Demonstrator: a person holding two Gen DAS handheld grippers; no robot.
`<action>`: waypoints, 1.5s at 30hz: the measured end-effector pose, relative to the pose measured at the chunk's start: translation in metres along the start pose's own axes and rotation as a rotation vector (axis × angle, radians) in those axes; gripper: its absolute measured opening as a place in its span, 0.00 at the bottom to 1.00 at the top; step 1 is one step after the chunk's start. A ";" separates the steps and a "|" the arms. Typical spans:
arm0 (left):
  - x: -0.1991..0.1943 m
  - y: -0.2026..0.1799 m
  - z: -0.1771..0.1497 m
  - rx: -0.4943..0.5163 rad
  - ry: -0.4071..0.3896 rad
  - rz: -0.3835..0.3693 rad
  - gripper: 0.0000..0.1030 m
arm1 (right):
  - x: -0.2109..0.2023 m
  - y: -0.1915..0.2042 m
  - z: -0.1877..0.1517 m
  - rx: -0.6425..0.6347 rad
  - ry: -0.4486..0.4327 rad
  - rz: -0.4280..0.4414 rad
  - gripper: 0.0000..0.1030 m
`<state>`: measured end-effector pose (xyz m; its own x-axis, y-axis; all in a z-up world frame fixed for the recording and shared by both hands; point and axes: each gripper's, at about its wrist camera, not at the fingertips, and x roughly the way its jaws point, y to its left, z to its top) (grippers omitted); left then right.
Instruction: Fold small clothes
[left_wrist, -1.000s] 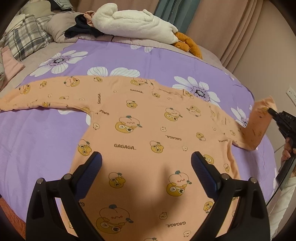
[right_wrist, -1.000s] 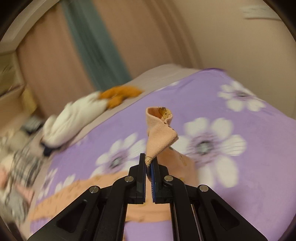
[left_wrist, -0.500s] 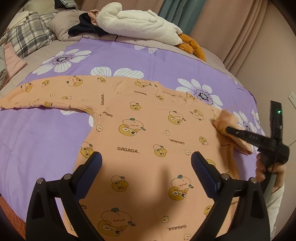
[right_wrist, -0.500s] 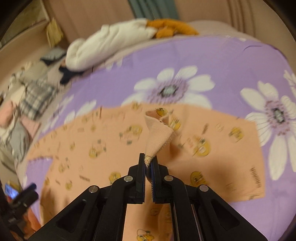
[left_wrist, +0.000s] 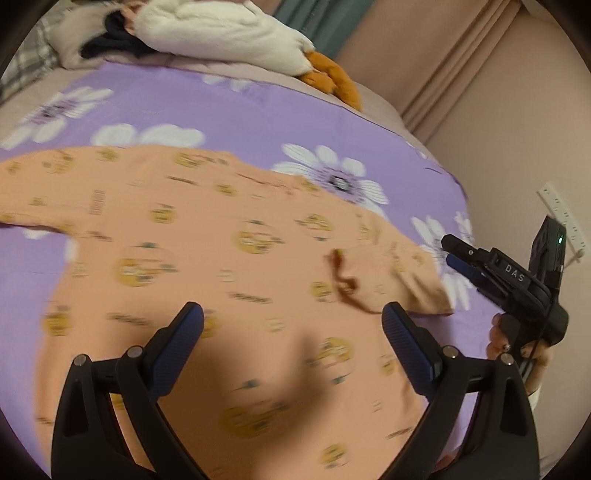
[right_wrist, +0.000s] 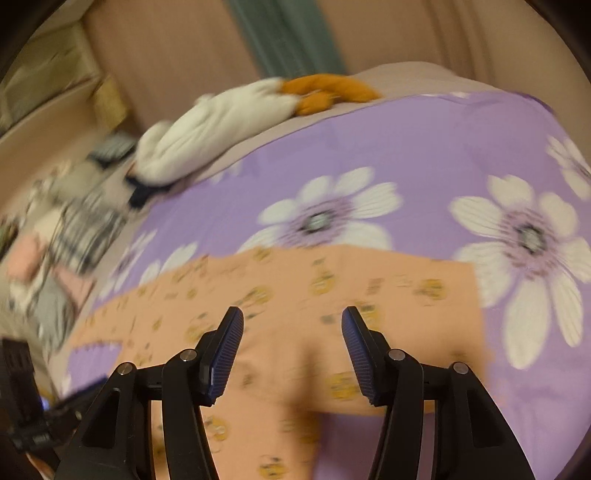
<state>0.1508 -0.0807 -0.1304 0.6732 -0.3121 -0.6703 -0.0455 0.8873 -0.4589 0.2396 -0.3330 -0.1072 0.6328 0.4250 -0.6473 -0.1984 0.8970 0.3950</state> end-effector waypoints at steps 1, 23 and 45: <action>0.010 -0.006 0.001 -0.006 0.008 -0.026 0.94 | -0.003 -0.010 0.001 0.036 -0.012 -0.019 0.54; 0.110 -0.052 0.014 -0.098 0.097 -0.066 0.07 | -0.018 -0.081 0.004 0.273 -0.039 -0.114 0.54; -0.006 -0.027 0.102 0.028 -0.168 0.166 0.05 | 0.018 -0.028 -0.001 0.118 0.065 -0.059 0.54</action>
<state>0.2236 -0.0683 -0.0544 0.7717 -0.1022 -0.6277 -0.1468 0.9317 -0.3322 0.2563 -0.3500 -0.1305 0.5903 0.3820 -0.7111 -0.0704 0.9019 0.4261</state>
